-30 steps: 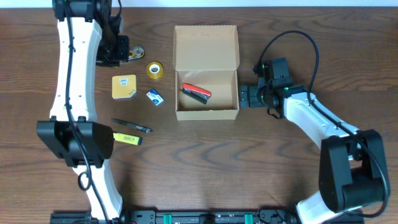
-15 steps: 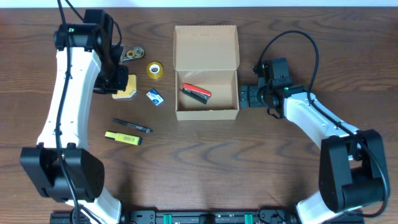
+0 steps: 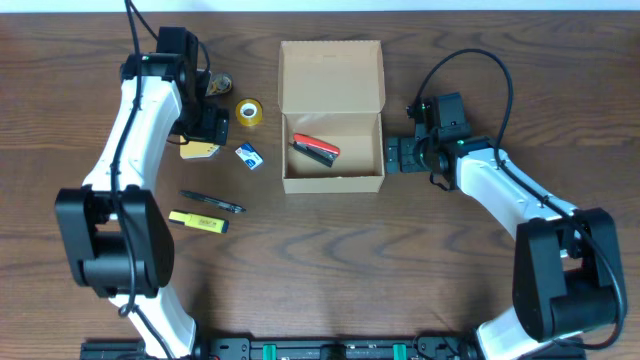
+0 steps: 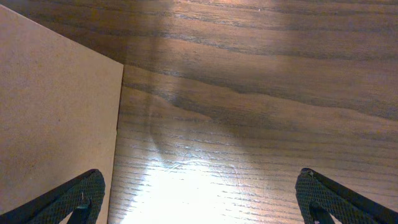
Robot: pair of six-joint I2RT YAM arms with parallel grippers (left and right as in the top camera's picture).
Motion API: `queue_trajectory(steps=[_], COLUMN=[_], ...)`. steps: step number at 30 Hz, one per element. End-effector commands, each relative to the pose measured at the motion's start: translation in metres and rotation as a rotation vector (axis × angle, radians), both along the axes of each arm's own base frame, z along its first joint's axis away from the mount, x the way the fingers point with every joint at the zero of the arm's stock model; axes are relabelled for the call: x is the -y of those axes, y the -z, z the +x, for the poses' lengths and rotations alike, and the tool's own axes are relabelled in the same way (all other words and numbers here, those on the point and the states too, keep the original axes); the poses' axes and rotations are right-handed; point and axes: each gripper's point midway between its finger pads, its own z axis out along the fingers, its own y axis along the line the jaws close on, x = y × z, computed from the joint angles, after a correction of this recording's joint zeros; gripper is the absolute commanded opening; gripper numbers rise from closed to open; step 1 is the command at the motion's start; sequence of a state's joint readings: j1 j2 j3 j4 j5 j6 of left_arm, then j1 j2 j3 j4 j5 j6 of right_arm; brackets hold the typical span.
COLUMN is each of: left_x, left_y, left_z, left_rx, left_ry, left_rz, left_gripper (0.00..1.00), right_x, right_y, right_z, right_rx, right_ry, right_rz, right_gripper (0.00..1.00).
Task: Pack container
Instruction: 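Move the left gripper back to the yellow sticky-note pad, then close the left gripper on the yellow sticky-note pad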
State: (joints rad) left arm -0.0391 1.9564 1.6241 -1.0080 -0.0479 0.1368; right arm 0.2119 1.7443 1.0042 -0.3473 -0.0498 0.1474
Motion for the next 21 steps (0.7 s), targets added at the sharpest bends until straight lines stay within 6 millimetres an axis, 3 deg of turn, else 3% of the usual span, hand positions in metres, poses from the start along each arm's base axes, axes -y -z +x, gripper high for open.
queue_trajectory(steps=[1, 9, 17, 21], left_x=[-0.011, -0.01, -0.022, -0.016], left_y=[0.026, 0.061, 0.072, 0.078], left_z=[0.0, 0.009, 0.024, 0.029], left_rx=[-0.056, -0.083, -0.033, -0.021], left_ry=[0.006, -0.049, -0.135, -0.147], left_rz=[0.045, 0.011, -0.001, -0.046], left_gripper=[0.95, 0.96, 0.95, 0.95], right_x=[0.001, 0.001, 0.001, 0.001], right_y=[0.004, 0.004, 0.004, 0.004], right_z=[-0.002, -0.002, -0.002, -0.002], right_rx=[-0.01, -0.01, -0.01, -0.01], right_ry=[-0.012, -0.012, -0.012, -0.012], right_rz=[-0.009, -0.009, -0.009, -0.009], right_gripper=[0.99, 0.99, 0.99, 0.99])
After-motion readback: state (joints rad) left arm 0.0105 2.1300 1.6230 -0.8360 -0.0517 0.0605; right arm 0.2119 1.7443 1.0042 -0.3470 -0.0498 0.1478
